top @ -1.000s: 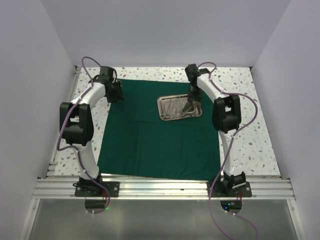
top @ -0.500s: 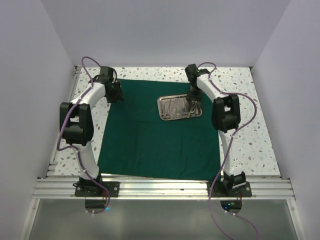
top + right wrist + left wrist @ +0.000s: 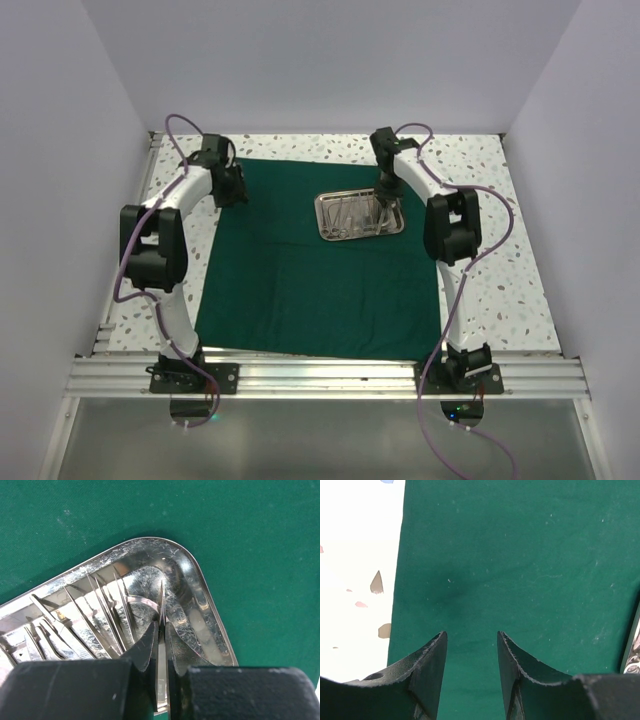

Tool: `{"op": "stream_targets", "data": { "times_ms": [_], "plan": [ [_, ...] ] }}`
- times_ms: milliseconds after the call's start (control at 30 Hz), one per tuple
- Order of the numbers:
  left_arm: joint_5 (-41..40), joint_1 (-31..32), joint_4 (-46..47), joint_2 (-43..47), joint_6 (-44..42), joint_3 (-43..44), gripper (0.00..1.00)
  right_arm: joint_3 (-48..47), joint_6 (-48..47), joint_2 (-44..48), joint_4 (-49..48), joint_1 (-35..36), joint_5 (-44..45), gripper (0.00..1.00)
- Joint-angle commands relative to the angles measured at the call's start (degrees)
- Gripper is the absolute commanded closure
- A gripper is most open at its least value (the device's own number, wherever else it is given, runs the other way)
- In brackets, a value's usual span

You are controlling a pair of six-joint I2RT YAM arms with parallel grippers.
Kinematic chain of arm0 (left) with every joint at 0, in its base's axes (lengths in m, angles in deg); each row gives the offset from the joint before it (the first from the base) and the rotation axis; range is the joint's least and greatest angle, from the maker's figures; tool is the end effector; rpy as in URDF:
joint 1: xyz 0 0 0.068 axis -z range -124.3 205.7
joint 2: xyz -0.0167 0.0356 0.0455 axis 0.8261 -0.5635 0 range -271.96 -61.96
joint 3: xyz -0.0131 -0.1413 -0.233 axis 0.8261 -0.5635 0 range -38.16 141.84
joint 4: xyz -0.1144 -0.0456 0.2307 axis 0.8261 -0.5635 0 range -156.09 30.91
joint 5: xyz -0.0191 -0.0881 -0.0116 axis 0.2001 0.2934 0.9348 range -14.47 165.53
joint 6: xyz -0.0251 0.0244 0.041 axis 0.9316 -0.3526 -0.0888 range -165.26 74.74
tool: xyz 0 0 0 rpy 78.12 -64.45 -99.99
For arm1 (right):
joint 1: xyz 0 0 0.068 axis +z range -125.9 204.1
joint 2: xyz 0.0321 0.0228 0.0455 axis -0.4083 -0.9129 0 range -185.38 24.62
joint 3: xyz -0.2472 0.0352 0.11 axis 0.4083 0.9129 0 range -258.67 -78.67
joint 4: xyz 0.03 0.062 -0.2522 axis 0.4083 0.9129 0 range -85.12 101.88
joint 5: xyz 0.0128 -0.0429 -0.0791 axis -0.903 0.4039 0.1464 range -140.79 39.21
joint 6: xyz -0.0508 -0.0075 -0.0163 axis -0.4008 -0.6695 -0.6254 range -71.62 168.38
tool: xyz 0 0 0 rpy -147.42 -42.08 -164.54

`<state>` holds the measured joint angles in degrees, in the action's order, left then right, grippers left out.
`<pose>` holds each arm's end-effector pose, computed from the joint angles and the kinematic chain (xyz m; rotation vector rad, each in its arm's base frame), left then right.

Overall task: Open and lay out the surgical kit
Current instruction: Pick up the medical item from the container, then place the medical item in the surgical kit.

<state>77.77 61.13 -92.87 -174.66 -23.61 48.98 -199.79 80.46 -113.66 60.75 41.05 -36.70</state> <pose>0.4227 -0.0416 0.2112 -0.3562 2.5978 -0.2181 0.4813 0.1377 0.1705 0.4150 2.7376 -0.1400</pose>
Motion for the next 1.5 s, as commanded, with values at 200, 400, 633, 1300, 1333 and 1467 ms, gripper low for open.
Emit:
{"op": "stream_targets", "data": {
  "times_ms": [200, 400, 633, 1300, 1333, 1467],
  "plan": [
    [-0.31, 1.60, 2.05, 8.20, 0.06, -0.91, 0.52, 3.25, -3.07, 7.83, -0.16, 0.01, -2.39, 1.00],
    [-0.22, 3.97, 1.79, 8.99, 0.15, 0.84, 0.52, 15.26, -4.65, 21.36, -0.33, 1.15, -4.33, 1.00],
    [-1.10, 11.61, 2.75, 6.71, 2.95, 1.99, 0.52, 41.53, -3.86, 38.93, -6.91, 5.01, -9.06, 1.00],
    [-8.56, 23.48, -8.85, 3.00, 11.92, 16.07, 0.55, 52.60, -3.60, 49.42, -9.04, 7.92, -13.04, 0.05],
    [-9.18, 23.57, -8.76, 4.93, 11.92, 14.22, 0.55, 50.56, -3.69, 48.99, -8.86, 7.92, -12.51, 0.05],
    [-11.20, 23.57, -8.32, 14.69, 12.80, 1.86, 0.55, 38.79, -4.56, 42.67, -7.54, 7.75, -9.79, 0.07]
  ]
}}
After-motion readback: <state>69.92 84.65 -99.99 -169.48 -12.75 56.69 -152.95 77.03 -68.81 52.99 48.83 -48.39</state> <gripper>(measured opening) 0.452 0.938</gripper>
